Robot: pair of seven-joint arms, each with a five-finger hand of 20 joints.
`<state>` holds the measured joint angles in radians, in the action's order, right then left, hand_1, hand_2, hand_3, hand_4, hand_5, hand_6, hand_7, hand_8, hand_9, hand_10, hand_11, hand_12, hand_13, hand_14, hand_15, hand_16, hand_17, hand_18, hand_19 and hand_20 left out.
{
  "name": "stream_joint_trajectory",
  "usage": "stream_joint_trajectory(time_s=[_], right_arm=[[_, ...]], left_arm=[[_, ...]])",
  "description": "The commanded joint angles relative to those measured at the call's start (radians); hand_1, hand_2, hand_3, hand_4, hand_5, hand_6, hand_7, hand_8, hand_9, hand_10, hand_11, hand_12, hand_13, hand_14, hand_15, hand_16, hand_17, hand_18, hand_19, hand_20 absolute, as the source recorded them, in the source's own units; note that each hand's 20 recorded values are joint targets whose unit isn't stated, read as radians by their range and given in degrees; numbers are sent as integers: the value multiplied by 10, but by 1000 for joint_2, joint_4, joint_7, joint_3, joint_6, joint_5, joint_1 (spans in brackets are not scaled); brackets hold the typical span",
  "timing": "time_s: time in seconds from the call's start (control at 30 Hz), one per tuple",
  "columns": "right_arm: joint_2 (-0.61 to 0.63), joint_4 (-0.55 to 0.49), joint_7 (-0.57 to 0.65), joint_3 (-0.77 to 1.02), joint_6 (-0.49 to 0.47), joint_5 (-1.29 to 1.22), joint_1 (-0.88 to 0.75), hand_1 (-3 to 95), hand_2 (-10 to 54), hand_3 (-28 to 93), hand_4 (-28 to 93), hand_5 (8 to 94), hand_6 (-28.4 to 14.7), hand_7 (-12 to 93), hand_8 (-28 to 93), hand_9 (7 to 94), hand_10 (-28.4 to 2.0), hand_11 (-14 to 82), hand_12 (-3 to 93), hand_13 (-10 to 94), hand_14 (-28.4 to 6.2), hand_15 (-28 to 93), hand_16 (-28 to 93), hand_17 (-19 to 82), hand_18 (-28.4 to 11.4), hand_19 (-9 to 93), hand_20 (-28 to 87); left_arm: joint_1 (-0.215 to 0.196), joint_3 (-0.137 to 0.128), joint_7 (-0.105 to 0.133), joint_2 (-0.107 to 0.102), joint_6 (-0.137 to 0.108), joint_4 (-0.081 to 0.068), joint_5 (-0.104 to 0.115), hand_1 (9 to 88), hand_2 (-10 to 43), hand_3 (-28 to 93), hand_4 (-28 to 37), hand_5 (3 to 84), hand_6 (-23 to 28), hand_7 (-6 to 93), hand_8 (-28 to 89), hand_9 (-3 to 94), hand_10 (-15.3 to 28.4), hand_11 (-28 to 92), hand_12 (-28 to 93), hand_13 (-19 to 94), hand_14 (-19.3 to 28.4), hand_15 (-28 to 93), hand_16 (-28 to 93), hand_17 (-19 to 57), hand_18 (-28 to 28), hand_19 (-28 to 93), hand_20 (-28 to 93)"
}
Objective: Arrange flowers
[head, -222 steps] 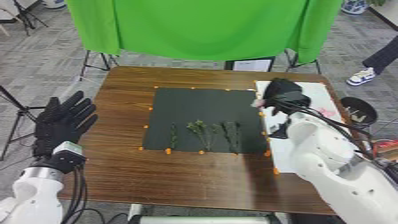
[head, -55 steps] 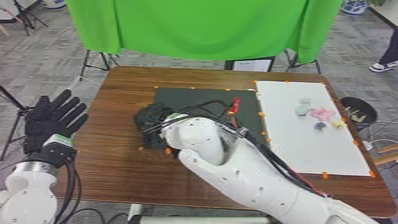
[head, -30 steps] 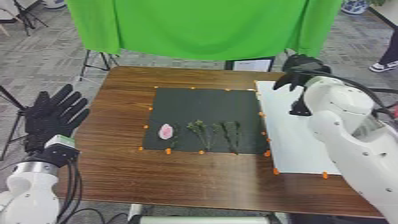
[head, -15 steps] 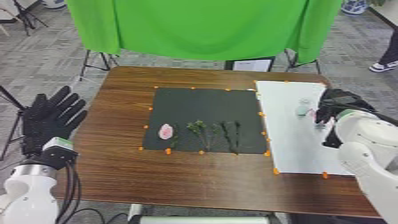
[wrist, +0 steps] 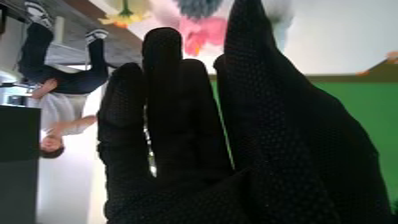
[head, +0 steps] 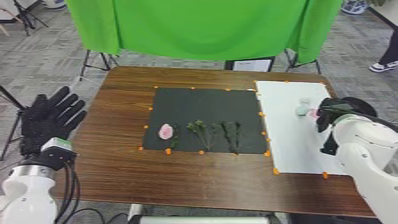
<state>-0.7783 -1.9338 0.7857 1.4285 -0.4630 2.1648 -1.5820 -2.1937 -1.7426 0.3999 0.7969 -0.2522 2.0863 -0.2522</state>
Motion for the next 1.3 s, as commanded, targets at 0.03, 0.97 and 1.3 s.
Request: stream_joint_trajectory(time_s=[0.03,0.97,1.3], right_arm=[[-10,44,13,8,-38,0,13,570,-95,695,-283,513,-24,161,-130,510,-109,110,126,564,-118,436,346,304,-227,775,393],[6,146,-15,-87,87,-4,26,639,-36,538,-282,735,22,207,-28,831,-80,79,307,694,-100,489,337,341,-208,777,409],[-7,49,0,-63,191,30,-13,624,-44,564,-283,777,26,198,-3,865,-76,102,323,710,-99,495,333,356,-212,784,412]], left_arm=[[-3,2,-14,10,0,2,-3,244,154,680,-283,407,102,91,-57,325,161,170,132,208,160,290,-49,-69,145,317,89],[2,13,-23,4,-16,-1,0,246,153,686,-283,407,102,97,-60,326,162,182,134,208,164,306,-49,-71,146,322,91],[6,0,-7,13,-18,-1,10,247,151,685,-283,404,102,93,-59,321,161,178,134,207,164,307,-49,-72,148,324,90]])
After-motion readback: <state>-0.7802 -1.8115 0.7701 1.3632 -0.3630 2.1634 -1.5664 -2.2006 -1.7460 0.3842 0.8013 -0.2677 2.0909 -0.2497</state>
